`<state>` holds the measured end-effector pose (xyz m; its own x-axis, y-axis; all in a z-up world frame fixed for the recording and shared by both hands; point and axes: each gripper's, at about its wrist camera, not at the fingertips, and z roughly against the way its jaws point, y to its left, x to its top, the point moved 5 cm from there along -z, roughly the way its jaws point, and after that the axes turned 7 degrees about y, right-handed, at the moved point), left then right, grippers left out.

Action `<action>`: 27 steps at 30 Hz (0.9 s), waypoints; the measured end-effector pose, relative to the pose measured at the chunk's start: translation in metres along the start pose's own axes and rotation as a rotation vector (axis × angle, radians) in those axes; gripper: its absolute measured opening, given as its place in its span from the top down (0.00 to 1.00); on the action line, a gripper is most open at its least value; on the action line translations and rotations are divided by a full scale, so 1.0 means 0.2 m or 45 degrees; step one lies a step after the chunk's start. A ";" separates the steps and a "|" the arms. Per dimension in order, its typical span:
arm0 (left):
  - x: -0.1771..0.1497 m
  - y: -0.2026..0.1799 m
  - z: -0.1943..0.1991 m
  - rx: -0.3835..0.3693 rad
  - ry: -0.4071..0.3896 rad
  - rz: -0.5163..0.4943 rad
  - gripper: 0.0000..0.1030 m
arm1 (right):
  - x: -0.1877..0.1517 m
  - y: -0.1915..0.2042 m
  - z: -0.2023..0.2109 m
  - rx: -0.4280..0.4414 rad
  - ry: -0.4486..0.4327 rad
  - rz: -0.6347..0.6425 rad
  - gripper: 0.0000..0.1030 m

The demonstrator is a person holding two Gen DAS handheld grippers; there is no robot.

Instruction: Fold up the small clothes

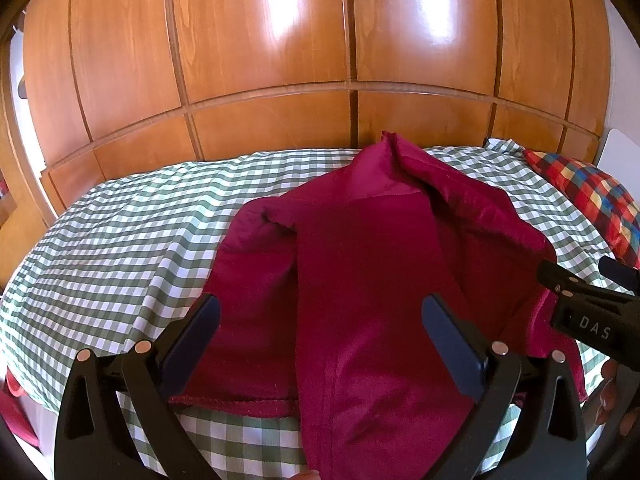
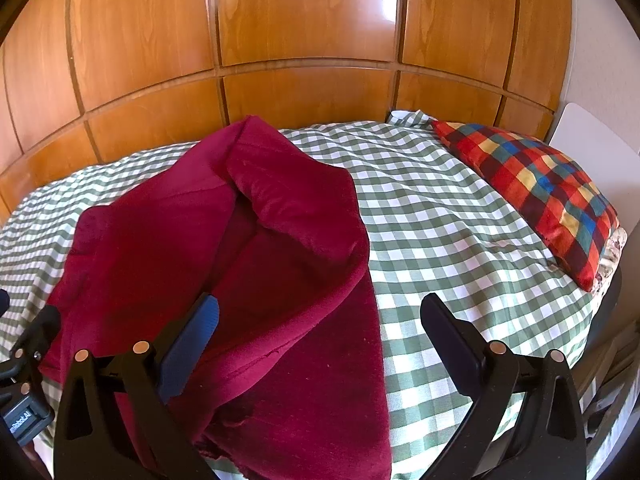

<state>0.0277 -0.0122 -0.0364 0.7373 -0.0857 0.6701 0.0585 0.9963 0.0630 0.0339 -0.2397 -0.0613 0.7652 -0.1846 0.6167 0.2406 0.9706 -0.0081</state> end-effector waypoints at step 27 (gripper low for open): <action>-0.28 -0.28 -0.10 -0.449 0.271 -0.345 0.30 | -0.12 0.00 -0.24 0.648 0.387 -0.225 0.39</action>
<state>-0.0034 -0.0626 -0.0912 0.7832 -0.3753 0.4958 0.4643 0.8833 -0.0648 0.0439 -0.2428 -0.1129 0.8939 -0.3122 0.3218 0.1215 0.8595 0.4965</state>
